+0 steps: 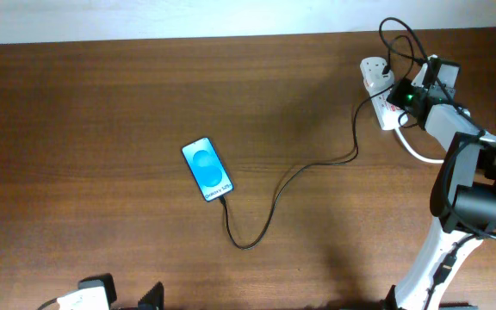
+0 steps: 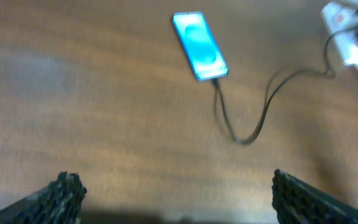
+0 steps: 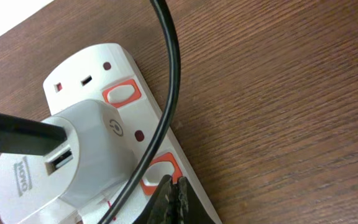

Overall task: Plug charger to phone and switch on socket
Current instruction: 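Move the right gripper to the power strip and press its switch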

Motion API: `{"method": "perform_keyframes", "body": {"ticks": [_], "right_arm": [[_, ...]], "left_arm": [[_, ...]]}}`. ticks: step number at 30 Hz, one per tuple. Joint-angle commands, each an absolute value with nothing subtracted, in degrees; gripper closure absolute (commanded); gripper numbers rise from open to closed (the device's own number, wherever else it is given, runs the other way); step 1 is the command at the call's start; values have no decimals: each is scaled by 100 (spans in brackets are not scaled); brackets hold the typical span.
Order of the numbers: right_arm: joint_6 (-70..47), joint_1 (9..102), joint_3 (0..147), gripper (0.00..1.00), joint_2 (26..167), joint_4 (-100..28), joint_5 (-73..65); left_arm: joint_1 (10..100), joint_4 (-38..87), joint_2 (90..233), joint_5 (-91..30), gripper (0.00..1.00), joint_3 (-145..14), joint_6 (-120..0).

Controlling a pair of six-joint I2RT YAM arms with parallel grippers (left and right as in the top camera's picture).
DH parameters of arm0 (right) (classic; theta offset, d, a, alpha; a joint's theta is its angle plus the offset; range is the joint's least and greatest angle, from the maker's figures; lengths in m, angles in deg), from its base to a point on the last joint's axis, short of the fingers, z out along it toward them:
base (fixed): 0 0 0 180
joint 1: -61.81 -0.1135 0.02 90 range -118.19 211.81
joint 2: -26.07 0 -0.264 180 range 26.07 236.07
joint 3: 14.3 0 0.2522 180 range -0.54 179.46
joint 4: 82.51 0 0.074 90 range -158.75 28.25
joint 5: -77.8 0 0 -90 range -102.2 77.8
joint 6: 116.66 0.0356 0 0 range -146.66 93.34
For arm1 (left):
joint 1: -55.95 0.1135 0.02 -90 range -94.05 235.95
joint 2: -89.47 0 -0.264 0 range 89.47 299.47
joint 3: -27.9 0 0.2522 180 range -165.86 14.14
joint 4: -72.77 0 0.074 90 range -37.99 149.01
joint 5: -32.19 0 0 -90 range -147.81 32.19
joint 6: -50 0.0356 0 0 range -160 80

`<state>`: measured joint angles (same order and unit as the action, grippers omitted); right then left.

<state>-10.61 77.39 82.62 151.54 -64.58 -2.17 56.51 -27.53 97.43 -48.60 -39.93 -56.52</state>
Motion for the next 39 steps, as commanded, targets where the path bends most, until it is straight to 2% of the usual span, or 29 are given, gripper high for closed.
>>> {"method": "perform_keyframes", "body": {"ticks": [1, 3, 21, 28, 39], "right_arm": [[-1122, 7754, 8354, 96, 15320, -6539, -12], [-1122, 7754, 8354, 96, 15320, -6677, 32], [-1118, 7404, 8354, 96, 15635, -7007, 248], [-1076, 7358, 8354, 96, 15659, -6917, 1079], [-818, 6720, 8351, 96, 15659, -6290, 342]], "left_arm": [[5686, -3335, 9726, -4818, 1, -3995, -5706], [5686, -3752, 9724, -4818, 1, -3993, -5704], [5686, -3767, 9726, -4818, 1, -3993, -5706], [5686, -3769, 9726, -4818, 1, -3993, -5706], [5686, -3769, 9726, -4818, 1, -3993, -5706]]}}
